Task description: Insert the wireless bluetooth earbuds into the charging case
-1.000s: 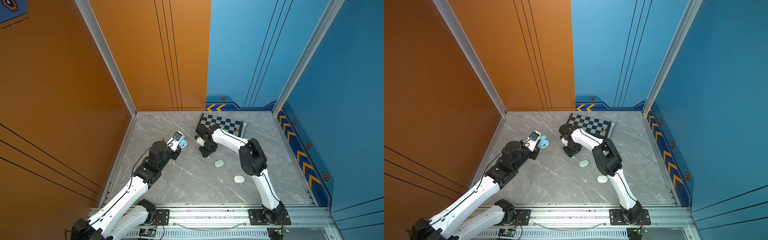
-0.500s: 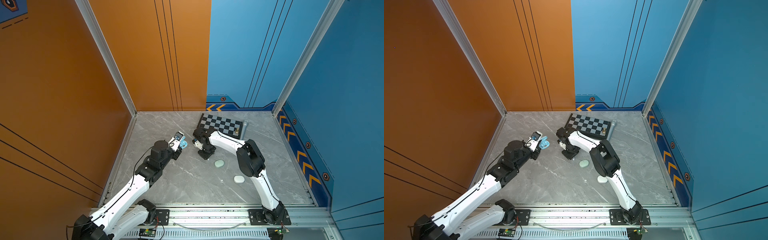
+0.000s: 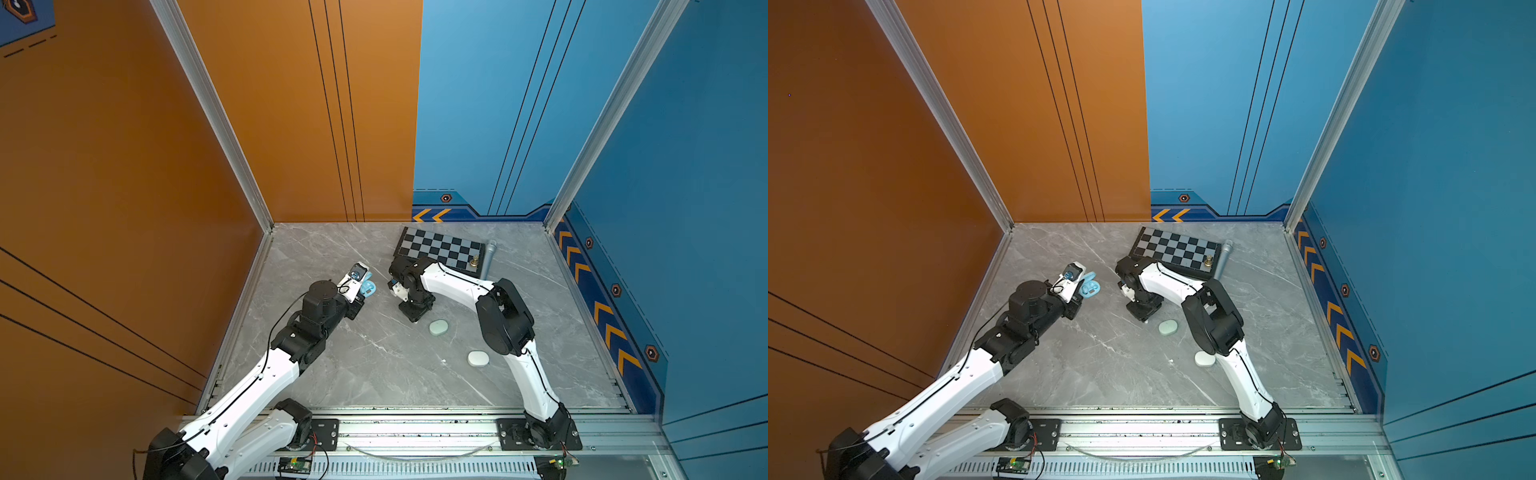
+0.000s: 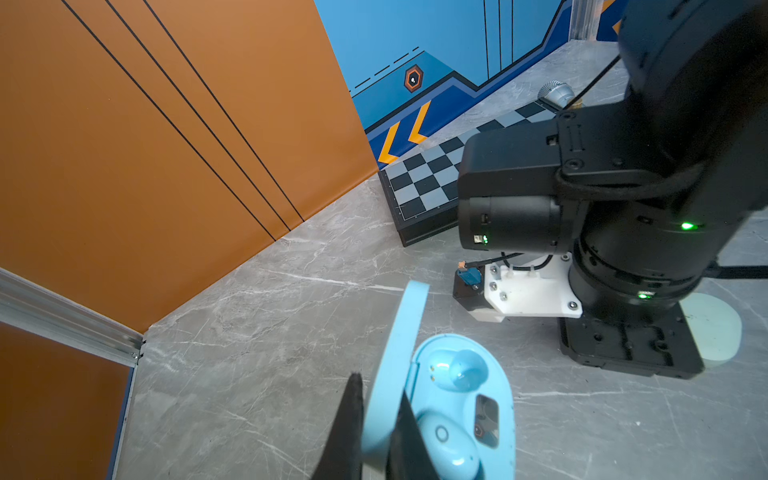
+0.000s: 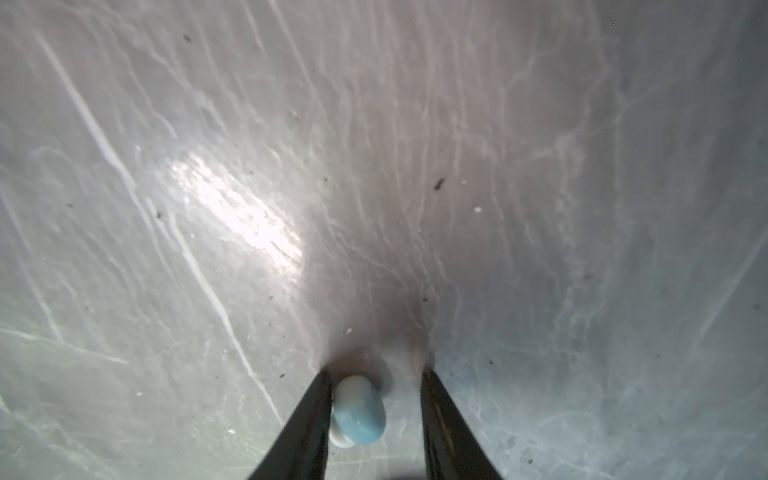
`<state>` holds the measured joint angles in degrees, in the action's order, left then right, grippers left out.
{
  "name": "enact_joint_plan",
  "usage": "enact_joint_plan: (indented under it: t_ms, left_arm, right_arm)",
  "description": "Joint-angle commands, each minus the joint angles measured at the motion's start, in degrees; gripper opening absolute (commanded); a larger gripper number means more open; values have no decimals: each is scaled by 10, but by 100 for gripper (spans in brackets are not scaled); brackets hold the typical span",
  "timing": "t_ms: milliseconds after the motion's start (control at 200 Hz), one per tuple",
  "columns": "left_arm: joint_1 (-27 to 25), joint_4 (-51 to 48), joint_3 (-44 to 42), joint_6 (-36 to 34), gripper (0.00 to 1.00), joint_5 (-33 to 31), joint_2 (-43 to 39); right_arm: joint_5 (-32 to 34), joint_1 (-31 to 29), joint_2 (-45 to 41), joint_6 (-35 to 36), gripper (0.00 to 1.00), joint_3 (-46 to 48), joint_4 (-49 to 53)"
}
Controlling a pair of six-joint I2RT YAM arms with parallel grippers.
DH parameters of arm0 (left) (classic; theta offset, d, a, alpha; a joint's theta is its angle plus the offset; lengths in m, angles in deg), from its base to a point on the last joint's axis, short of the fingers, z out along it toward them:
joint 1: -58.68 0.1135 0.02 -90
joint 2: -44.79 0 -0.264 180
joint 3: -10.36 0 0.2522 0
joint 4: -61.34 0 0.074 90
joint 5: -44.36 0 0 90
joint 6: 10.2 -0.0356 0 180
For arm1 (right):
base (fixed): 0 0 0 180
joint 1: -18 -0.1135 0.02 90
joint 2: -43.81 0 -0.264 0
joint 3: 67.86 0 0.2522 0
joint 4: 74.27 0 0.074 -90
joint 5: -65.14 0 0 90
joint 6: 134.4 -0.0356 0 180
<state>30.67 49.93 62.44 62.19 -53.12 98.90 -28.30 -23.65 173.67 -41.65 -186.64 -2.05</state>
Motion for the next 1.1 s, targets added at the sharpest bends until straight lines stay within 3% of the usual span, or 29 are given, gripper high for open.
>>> enact_joint_plan:
  t_ms: [0,526,826,1091]
  left_arm:
    - [-6,14,21,4,0,-5,5]
    - [-15,20,22,2,0,-8,17]
    - [-17,22,24,2,0,-5,22]
    - [-38,40,23,-12,0,22,67]
  right_arm:
    - [-35,9,-8,-18,40,15,23]
    - [-94,32,19,-58,35,-5,17]
    - [-84,23,24,-62,18,-3,17]
    - [-102,43,-22,-92,15,-7,17]
